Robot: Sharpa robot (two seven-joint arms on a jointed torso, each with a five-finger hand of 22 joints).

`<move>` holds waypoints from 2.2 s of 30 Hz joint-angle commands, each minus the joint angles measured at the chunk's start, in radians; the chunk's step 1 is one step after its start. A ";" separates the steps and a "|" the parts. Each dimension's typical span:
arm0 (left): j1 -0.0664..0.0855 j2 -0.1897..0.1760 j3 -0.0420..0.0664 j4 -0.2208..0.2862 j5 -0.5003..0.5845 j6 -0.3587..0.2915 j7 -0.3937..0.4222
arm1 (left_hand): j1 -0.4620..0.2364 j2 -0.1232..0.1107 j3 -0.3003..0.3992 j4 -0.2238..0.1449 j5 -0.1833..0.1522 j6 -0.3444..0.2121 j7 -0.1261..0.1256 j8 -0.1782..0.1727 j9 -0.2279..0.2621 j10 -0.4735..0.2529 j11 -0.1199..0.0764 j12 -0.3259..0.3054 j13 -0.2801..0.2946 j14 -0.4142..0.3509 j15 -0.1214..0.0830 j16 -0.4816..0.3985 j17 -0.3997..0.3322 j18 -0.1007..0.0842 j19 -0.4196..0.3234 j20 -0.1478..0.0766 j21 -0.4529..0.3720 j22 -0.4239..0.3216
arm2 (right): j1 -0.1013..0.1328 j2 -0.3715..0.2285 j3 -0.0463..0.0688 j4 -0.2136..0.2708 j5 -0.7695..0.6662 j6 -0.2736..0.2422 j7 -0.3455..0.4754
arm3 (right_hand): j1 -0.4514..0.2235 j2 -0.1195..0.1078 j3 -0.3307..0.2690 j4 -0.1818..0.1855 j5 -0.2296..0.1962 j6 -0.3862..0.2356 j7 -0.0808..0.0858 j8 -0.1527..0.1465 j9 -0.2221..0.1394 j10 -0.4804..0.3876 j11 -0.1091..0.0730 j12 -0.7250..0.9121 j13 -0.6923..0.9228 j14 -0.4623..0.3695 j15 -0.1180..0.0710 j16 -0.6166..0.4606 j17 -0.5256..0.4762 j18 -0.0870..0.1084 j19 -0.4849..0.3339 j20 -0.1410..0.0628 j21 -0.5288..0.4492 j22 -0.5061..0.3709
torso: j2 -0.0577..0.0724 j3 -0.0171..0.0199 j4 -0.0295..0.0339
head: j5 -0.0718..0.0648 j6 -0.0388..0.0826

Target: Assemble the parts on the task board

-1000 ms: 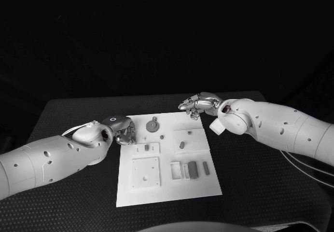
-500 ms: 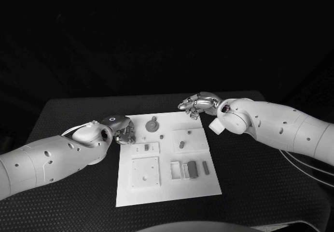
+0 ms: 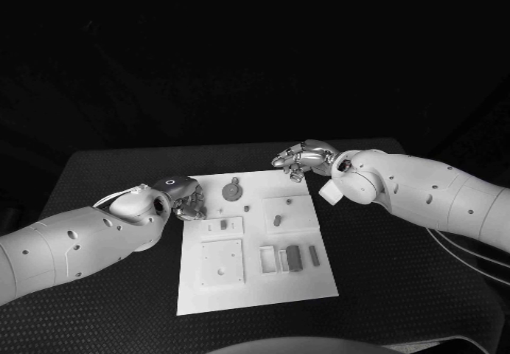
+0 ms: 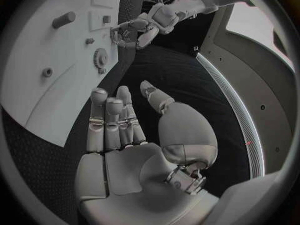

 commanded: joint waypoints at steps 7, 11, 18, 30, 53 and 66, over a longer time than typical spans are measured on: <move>0.000 0.004 0.000 -0.001 0.006 0.040 0.005 | -0.004 0.002 0.005 0.009 -0.001 -0.022 0.019 -0.004 -0.001 -0.006 0.001 -0.004 0.000 -0.002 0.006 -0.002 0.003 0.075 -0.007 -0.002 0.006 0.022 | -0.001 0.000 0.000 0.001 0.002 0.008 0.008 | -0.008 -0.002 0.000 0.005 0.004 0.001 0.009 -0.004 -0.001 -0.006 0.003 0.005 -0.001 -0.008 -0.002 -0.004 -0.001 0.020 -0.002 -0.007 -0.006 0.016 | 0.000 0.0013 -0.0010 | 0.000 0.001; 0.000 0.005 0.000 0.000 0.011 0.040 0.012 | 0.001 0.019 0.010 0.011 0.000 -0.017 0.017 -0.003 -0.001 -0.005 0.000 -0.003 0.001 -0.002 0.005 -0.001 0.004 0.076 -0.007 -0.002 0.007 0.022 | -0.001 0.000 0.000 0.001 0.002 0.008 0.009 | -0.008 -0.002 0.000 0.005 0.004 0.001 0.009 -0.004 -0.001 -0.006 0.003 0.005 -0.001 -0.008 -0.002 -0.004 -0.001 0.020 -0.002 -0.007 -0.006 0.016 | 0.000 0.0012 -0.0011 | 0.000 0.001; 0.000 0.004 0.000 0.000 0.022 0.046 0.021 | 0.006 0.087 0.012 0.009 0.001 -0.011 0.015 -0.005 -0.002 -0.002 -0.001 -0.002 0.000 -0.002 0.004 0.000 0.008 0.076 -0.010 -0.002 0.012 0.023 | -0.001 -0.001 0.000 0.001 0.002 0.008 0.009 | -0.008 -0.002 0.000 0.005 0.004 0.001 0.009 -0.004 -0.001 -0.006 0.003 0.005 -0.001 -0.008 -0.002 -0.004 -0.001 0.020 -0.002 -0.007 -0.006 0.016 | 0.000 0.0009 -0.0009 | -0.001 0.000; 0.000 -0.005 0.000 0.004 0.058 0.074 0.044 | -0.005 0.214 0.003 -0.011 0.002 -0.040 0.029 -0.039 -0.027 -0.022 0.010 -0.014 -0.006 -0.016 0.014 0.001 0.017 0.076 -0.031 0.005 0.022 0.025 | -0.001 -0.001 0.000 0.002 0.003 0.008 0.008 | -0.011 -0.001 -0.001 0.008 0.004 0.001 0.009 -0.004 -0.002 -0.006 0.003 0.005 -0.002 -0.008 -0.002 -0.004 -0.001 0.020 -0.002 -0.006 -0.007 0.016 | 0.000 0.0006 -0.0006 | -0.002 0.001; 0.000 -0.027 0.005 0.026 0.102 0.098 0.053 | -0.043 0.267 0.007 -0.017 0.003 -0.065 0.045 -0.073 -0.061 -0.052 0.024 -0.013 -0.003 -0.024 0.027 0.004 0.025 0.085 -0.044 0.017 0.036 0.023 | -0.002 -0.002 0.000 0.002 0.005 0.008 0.008 | -0.014 -0.001 -0.001 0.011 0.004 0.001 0.009 -0.004 -0.002 -0.007 0.003 0.005 -0.002 -0.008 -0.001 -0.004 -0.001 0.020 -0.002 -0.006 -0.007 0.016 | 0.000 0.0006 -0.0001 | 0.000 0.004; 0.001 -0.040 0.010 0.036 0.108 0.089 0.055 | -0.035 0.269 0.083 0.023 -0.001 -0.073 0.052 -0.082 -0.077 -0.065 0.029 -0.005 0.001 -0.025 0.032 0.005 0.028 0.094 -0.046 0.026 0.040 0.022 | -0.002 -0.002 0.000 0.002 0.005 0.008 0.007 | -0.014 -0.002 -0.001 0.012 0.004 0.001 0.009 -0.004 -0.002 -0.007 0.003 0.005 -0.003 -0.008 -0.001 -0.004 -0.001 0.020 -0.002 -0.006 -0.007 0.016 | 0.000 0.0009 -0.0002 | 0.002 0.008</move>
